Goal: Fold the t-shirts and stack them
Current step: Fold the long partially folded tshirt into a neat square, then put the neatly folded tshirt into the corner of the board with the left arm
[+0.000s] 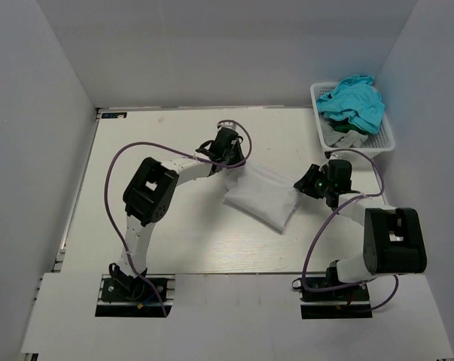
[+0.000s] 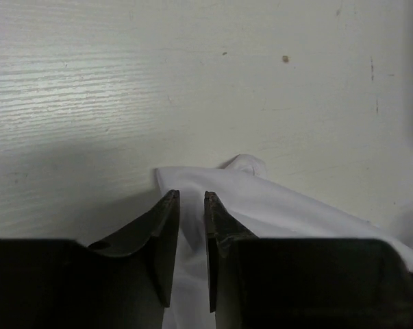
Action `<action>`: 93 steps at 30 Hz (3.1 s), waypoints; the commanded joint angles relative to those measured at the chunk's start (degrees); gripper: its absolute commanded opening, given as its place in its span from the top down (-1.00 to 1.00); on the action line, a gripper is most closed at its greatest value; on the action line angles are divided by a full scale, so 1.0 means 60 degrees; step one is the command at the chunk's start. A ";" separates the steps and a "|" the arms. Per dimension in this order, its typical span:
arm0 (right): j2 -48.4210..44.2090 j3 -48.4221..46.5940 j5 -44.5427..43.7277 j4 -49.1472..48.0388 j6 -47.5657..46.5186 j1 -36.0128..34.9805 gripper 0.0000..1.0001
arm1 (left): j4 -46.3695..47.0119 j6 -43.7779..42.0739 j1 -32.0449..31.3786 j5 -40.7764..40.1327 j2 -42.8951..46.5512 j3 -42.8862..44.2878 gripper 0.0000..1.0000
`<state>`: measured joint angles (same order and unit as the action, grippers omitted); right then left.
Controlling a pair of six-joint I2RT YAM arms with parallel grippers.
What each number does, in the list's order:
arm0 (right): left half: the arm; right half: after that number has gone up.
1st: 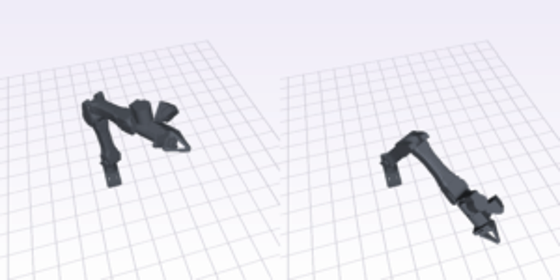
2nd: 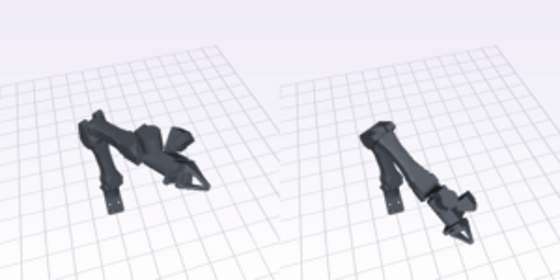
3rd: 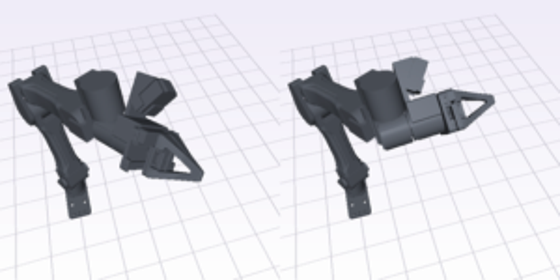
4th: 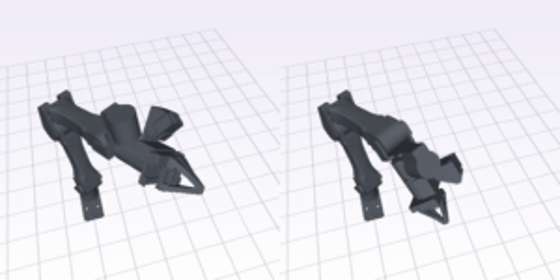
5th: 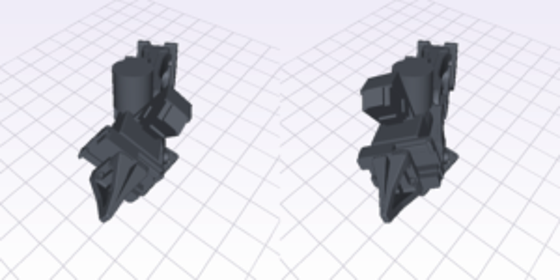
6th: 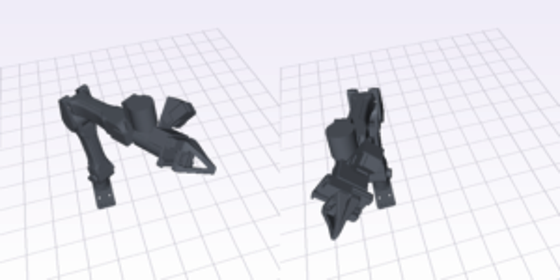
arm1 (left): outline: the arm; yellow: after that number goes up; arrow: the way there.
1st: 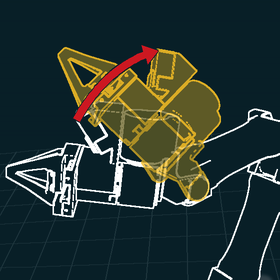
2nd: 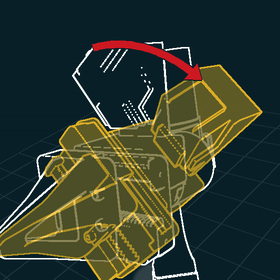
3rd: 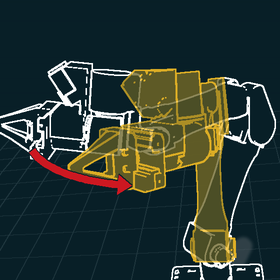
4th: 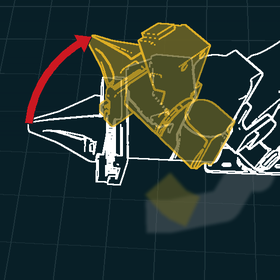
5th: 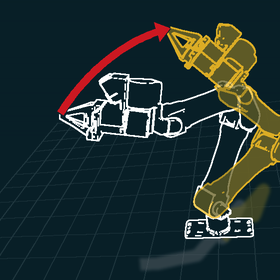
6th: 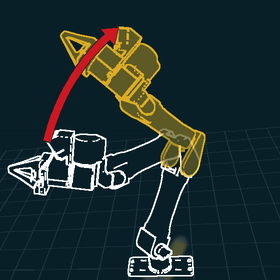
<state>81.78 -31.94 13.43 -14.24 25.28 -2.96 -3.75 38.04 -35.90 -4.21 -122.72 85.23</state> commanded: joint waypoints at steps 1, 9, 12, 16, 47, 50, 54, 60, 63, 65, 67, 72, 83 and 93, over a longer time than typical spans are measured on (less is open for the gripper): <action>0.0081 -0.0549 -0.0247 0.0146 -0.0009 0.0069 0.18 | 0.0464 -0.0611 0.0139 0.0509 0.0326 0.0048 0.32; -0.1292 -0.1502 0.0090 0.1931 -0.0829 0.0010 -0.81 | -0.2257 -0.1242 0.0139 -0.0001 0.1276 0.1789 -0.99; -0.2056 -0.1532 0.0062 0.2356 -0.0888 -0.0019 -0.81 | -0.3474 -0.1243 0.0037 -0.0746 0.1454 0.2273 -1.00; -0.3036 -0.1415 0.0470 0.2828 -0.0947 -0.0136 -0.81 | -0.3872 -0.1344 -0.0168 -0.0153 0.2024 0.2274 -1.00; 0.2133 -0.2864 0.2670 0.0717 -0.0886 -0.0224 -0.81 | -0.4223 -0.0978 -0.0242 0.2346 0.0485 0.1657 -1.00; 0.1109 -0.3069 0.2040 0.1287 -0.1341 -0.0414 -0.81 | -0.5200 -0.0848 -0.0242 0.1305 0.0954 0.2404 -1.00; -0.0136 -0.2792 0.0635 0.2094 -0.1708 -0.0488 -0.81 | -0.6592 -0.0249 -0.0242 0.0336 0.1379 0.2597 -1.00; -0.1149 -0.2090 -0.0407 0.2798 -0.1620 -0.0502 -0.81 | -0.7432 0.0457 -0.0242 0.0963 0.1381 0.2158 -1.00; -0.1413 -0.1927 -0.0451 0.2711 -0.1591 -0.0488 -0.81 | -0.7344 0.0457 -0.0446 0.1110 0.1045 0.2069 -1.00; -0.1573 -0.1854 -0.0524 0.2710 -0.1635 -0.0488 -0.81 | -0.7447 0.0457 -0.0447 0.1579 0.0591 0.2172 -1.00; -0.1632 -0.1796 -0.0583 0.2623 -0.1620 -0.0473 -0.81 | -0.7447 0.0457 -0.0447 0.1930 0.0341 0.2274 -1.00; -0.1647 -0.1722 -0.0701 0.2549 -0.1620 -0.0459 -0.81 | -0.6833 0.0354 -0.0447 0.2924 -0.0069 0.2158 -0.89; -0.1852 -0.1444 -0.0935 0.2505 -0.1518 -0.0429 -0.81 | -0.4388 0.0266 -0.0447 0.5401 -0.0260 0.0927 0.20; -0.2160 -0.1136 -0.1330 0.2505 -0.1562 -0.0415 -0.81 | -0.1386 -0.0435 -0.0081 0.6092 0.0661 0.0048 1.00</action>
<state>70.22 -39.40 7.11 2.07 16.23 -5.65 -21.23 38.35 -37.04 29.80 -124.60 86.50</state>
